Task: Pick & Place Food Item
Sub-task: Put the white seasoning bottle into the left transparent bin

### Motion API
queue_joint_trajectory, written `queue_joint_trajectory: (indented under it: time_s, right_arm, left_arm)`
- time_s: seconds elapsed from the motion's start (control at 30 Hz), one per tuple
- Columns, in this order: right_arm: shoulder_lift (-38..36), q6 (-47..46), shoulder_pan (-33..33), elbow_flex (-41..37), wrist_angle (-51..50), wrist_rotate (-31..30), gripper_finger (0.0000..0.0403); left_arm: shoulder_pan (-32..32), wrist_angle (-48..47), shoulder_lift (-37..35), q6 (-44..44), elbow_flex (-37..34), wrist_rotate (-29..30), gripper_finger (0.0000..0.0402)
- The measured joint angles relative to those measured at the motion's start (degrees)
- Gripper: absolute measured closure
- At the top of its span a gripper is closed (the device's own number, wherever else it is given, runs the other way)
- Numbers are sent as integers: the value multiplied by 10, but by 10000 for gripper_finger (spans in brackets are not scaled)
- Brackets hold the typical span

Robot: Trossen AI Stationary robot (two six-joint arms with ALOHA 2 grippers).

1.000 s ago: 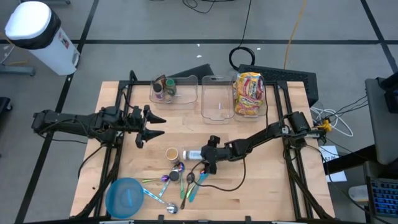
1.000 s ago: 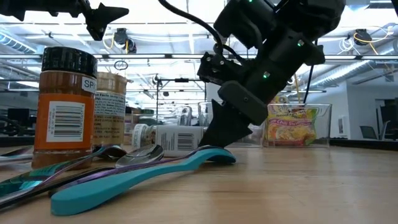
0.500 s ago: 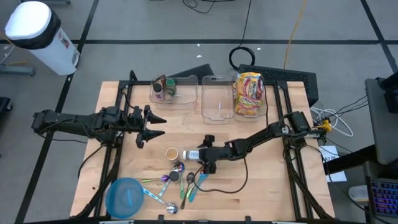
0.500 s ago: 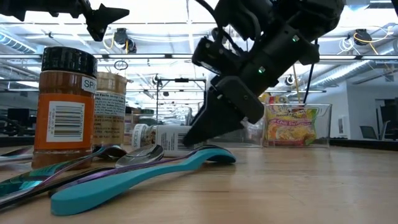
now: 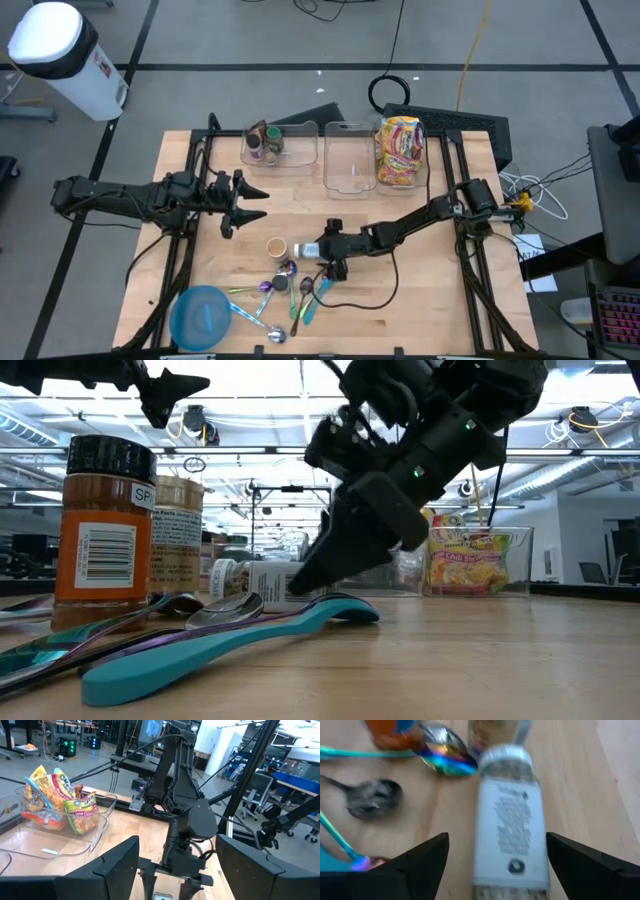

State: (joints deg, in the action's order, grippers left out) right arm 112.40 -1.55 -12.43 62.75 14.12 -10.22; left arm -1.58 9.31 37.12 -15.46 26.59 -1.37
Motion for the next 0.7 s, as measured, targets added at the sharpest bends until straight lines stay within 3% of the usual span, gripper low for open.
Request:
queue_joint_trajectory:
  time_s: [0.2, 0.4, 0.57, 0.7]
  right_arm:
    - [0, -35, 9, 0, -21, -1, 127]
    - [-1, -53, 11, 0, -23, 4, 208]
    - [-54, -54, 9, -1, -76, 28, 213]
    - [-131, -65, -3, 0, -124, -3, 213]
  left_arm:
    - [0, 5, 0, 0, 0, 0, 131]
    - [0, 8, 0, -4, 0, 0, 131]
    - [0, 9, 0, -17, 0, 0, 131]
    - [0, 20, 0, -19, 0, 0, 131]
